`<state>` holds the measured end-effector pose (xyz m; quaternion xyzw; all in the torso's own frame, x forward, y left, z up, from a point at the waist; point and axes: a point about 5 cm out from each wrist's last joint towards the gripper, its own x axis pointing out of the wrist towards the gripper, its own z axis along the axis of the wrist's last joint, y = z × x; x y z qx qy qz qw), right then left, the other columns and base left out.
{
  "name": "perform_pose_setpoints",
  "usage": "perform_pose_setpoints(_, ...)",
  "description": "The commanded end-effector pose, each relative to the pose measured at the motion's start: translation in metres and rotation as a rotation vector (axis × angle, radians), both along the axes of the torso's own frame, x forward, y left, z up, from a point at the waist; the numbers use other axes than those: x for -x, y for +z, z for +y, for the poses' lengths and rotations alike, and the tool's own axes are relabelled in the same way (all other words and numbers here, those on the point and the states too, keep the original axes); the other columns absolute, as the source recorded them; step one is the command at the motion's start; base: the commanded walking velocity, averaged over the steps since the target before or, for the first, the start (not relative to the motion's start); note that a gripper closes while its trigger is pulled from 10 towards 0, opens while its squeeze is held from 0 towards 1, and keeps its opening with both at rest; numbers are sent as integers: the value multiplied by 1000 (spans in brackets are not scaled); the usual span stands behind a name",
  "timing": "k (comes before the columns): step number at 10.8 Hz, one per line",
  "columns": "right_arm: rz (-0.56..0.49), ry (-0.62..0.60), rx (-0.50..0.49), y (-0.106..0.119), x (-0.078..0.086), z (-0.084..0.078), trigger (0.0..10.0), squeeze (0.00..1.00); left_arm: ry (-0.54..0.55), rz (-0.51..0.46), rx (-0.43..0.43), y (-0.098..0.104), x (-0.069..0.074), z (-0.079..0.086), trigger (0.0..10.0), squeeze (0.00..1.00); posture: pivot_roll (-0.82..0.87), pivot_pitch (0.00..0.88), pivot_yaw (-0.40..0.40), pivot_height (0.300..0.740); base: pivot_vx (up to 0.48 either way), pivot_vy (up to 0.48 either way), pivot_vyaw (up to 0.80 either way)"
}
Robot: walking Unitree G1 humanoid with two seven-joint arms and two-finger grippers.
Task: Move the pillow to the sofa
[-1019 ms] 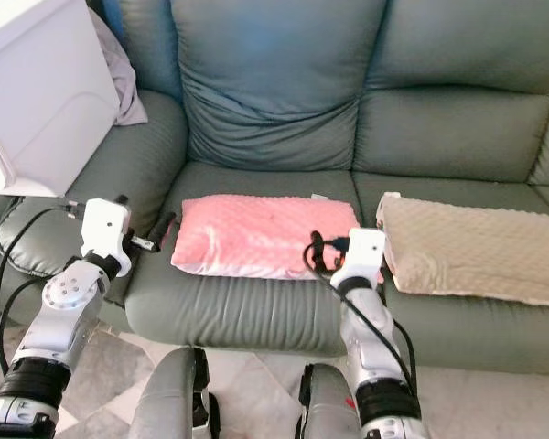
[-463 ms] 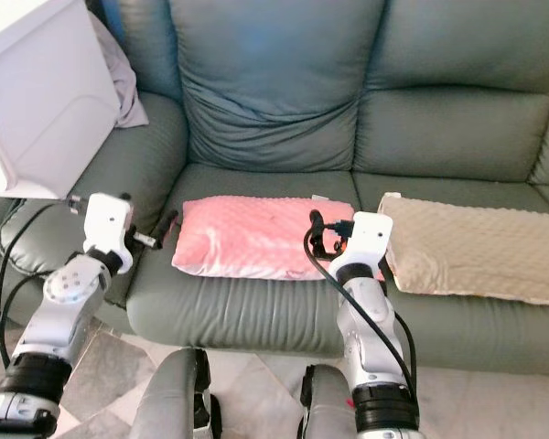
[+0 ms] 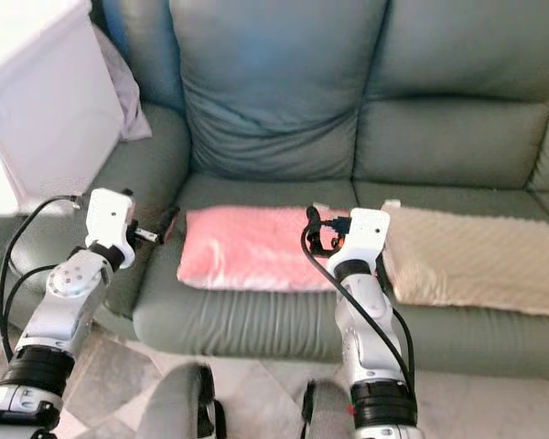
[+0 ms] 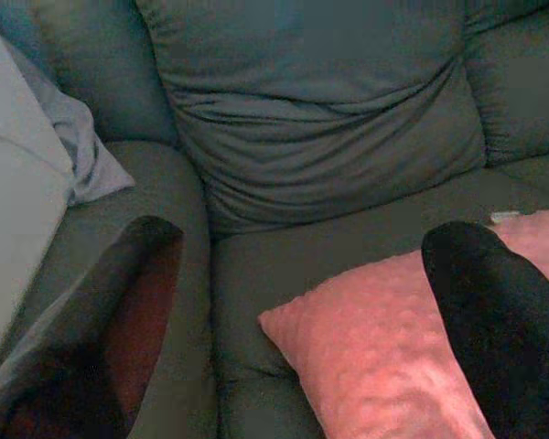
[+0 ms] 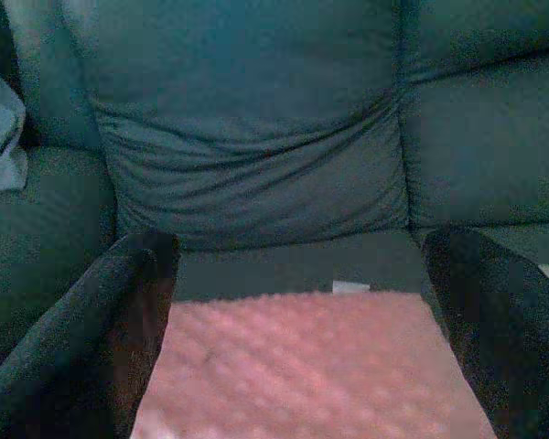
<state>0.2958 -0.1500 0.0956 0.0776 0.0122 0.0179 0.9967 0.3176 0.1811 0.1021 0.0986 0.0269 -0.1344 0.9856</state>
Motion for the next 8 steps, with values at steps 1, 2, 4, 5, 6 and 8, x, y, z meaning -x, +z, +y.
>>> perform_pose_setpoints(1,-13,-12,-11,3,0,1,10000,0,36,6,-24,-1,-2,7,10000,0,-53,0,54,740,0,0,0)
perform_pose_setpoints(2,3,-20,-13,-3,1,-1,10000,0,64,25,-30,-8,-2,9,10000,0,-50,0,44,740,0,0,0)
perform_pose_setpoints(4,8,-5,4,-4,-4,-2,10000,0,110,31,-10,-13,-5,8,10000,0,-47,0,29,740,0,0,0)
perform_pose_setpoints(5,12,3,14,-5,-5,-2,10000,0,118,29,-4,-13,-5,8,10000,0,-44,0,23,740,0,0,0)
perform_pose_setpoints(6,15,-1,11,-6,-6,-3,10000,0,118,34,10,-15,-6,6,10000,0,-47,0,19,740,0,0,0)
perform_pose_setpoints(8,27,-16,25,-11,-6,-5,10000,0,133,42,28,-19,-7,5,10000,0,-50,0,16,740,0,0,0)
